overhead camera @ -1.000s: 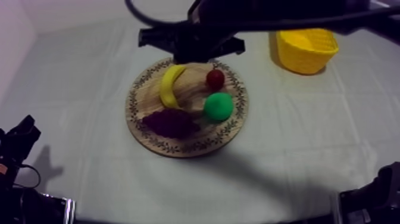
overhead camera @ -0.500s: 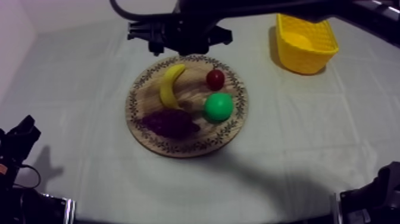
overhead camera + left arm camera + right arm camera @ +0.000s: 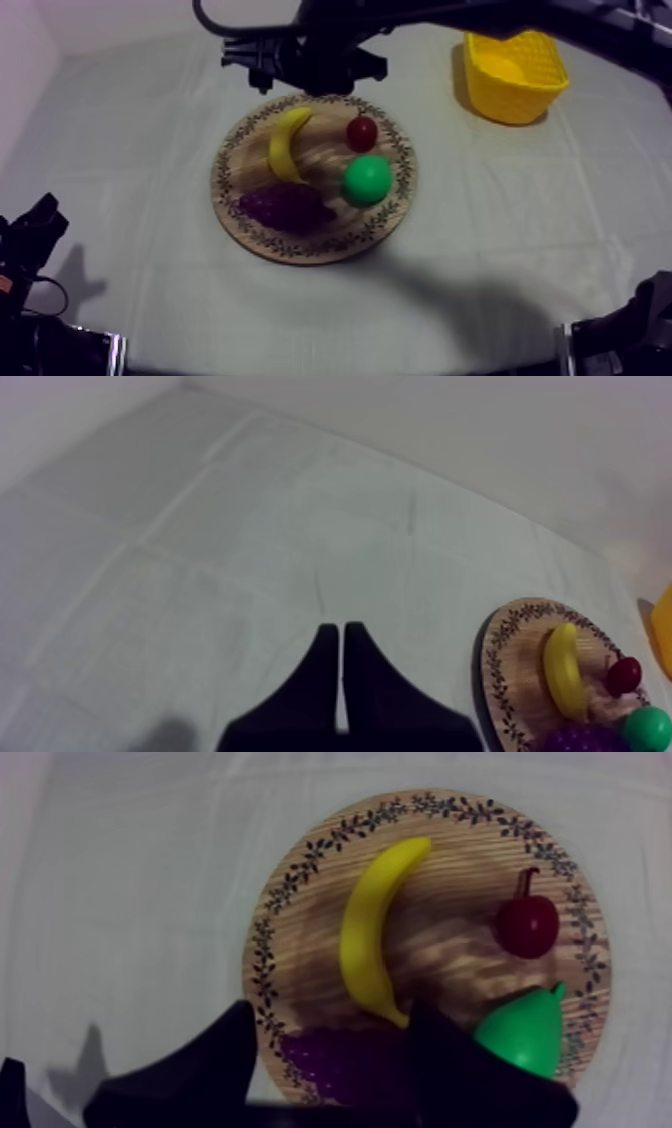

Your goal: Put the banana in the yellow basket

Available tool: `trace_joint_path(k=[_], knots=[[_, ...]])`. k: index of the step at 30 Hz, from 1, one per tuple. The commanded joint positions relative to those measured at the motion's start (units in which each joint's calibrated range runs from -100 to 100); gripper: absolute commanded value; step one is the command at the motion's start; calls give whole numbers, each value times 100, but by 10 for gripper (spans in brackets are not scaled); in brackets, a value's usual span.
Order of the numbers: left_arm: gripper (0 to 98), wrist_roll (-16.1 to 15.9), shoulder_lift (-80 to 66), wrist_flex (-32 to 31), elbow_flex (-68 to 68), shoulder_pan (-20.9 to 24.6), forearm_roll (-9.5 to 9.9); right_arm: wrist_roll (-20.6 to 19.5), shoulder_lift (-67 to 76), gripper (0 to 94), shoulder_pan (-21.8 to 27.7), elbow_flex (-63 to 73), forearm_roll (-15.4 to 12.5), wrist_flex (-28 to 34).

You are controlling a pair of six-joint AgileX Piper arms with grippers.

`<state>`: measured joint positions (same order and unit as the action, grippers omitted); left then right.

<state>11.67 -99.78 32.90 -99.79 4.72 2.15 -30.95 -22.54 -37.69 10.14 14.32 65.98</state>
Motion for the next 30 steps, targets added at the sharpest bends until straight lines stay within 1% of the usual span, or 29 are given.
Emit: trace_joint_path(k=[1,6,22,25,30], knots=[[1,1,-5,0,1,2,3,15,-146,461,15,-22,-21,-98],[1,2,-5,0,1,2,3,65,-577,463,56,93,-81,-203],[1,-2,-5,0,1,2,3,529,-2349,464,285,1888,-521,365],[1,1,-5,0,1,2,3,584,-2626,463,328,2130,-560,408],[1,0,-5,0,1,2,3,615,-2955,462,319,2261,-541,325]])
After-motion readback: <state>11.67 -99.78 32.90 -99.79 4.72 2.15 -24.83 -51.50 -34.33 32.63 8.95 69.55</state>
